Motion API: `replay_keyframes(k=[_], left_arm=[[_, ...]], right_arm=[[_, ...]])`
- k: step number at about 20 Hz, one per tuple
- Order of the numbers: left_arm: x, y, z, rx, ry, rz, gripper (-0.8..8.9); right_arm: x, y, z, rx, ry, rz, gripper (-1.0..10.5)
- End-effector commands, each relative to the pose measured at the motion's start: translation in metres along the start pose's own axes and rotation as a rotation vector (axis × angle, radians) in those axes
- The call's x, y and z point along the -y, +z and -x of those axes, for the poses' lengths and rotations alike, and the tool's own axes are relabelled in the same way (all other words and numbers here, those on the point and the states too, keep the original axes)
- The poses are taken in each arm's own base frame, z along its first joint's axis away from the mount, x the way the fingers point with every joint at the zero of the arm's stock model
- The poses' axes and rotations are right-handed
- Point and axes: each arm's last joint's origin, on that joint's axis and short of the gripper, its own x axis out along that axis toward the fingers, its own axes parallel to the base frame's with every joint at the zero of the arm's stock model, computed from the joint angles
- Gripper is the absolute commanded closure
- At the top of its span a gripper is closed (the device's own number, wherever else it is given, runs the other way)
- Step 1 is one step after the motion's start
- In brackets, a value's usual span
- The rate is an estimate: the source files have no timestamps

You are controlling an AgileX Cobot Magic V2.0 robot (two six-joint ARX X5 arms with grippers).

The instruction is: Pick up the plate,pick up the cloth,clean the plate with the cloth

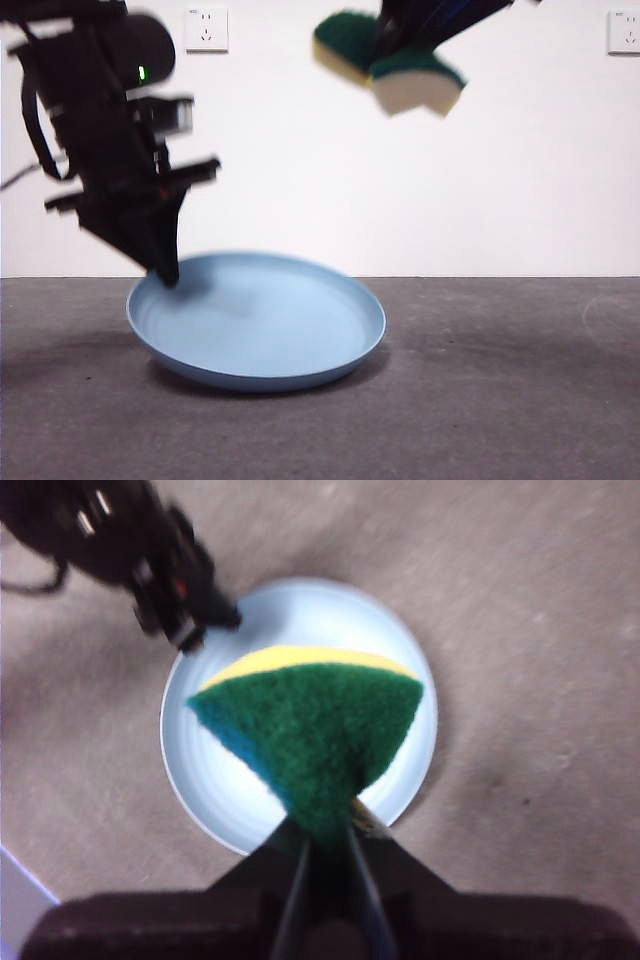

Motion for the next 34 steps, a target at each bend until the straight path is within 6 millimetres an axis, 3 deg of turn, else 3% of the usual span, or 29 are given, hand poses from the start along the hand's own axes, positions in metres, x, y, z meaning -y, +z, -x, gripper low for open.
replay_keyframes(k=[1,3,6,7,10,13,17,21,24,27,31,32,34], left_arm=[[-0.005,0.000,-0.017,-0.019,0.030,-0.002,8.22],[-0.006,-0.001,-0.029,-0.035,0.035,0.000,7.94],[-0.006,-0.001,-0.030,-0.029,0.034,0.001,3.84],[-0.006,-0.001,-0.030,-0.028,0.034,0.001,3.45],[-0.005,0.000,-0.026,-0.021,0.021,0.005,3.46],[0.000,0.003,-0.006,0.029,0.012,0.015,3.46],[0.012,0.007,0.045,0.158,0.011,-0.004,3.46],[0.028,0.003,0.092,0.319,0.120,-0.013,3.46],[0.041,-0.008,0.120,0.449,0.131,-0.034,3.46],[0.046,-0.034,0.128,0.545,0.125,-0.031,3.46],[0.043,-0.076,0.124,0.545,0.106,-0.045,3.47],[0.042,-0.083,0.123,0.531,0.108,-0.047,3.47],[0.040,-0.090,0.122,0.494,0.115,-0.051,3.46]], right_arm=[[0.006,-0.004,0.005,-0.009,-0.051,-0.008,9.6],[0.011,-0.007,0.008,-0.037,-0.077,-0.016,9.6],[0.022,-0.010,0.007,-0.073,-0.113,-0.040,9.6],[0.024,-0.010,0.006,-0.077,-0.122,-0.047,9.6],[0.033,-0.009,0.000,-0.091,-0.152,-0.072,9.6],[0.043,-0.011,-0.017,-0.144,-0.182,-0.096,9.6],[0.059,-0.019,-0.063,-0.274,-0.227,-0.129,9.6],[0.081,-0.032,-0.113,-0.367,-0.263,-0.175,9.6],[0.099,-0.047,-0.144,-0.436,-0.181,-0.246,9.6],[0.112,-0.062,-0.163,-0.507,-0.182,-0.283,9.6],[0.118,-0.067,-0.168,-0.528,-0.187,-0.299,9.4],[0.118,-0.067,-0.168,-0.529,-0.187,-0.299,8.8],[0.118,-0.068,-0.168,-0.533,-0.188,-0.299,6.2]])
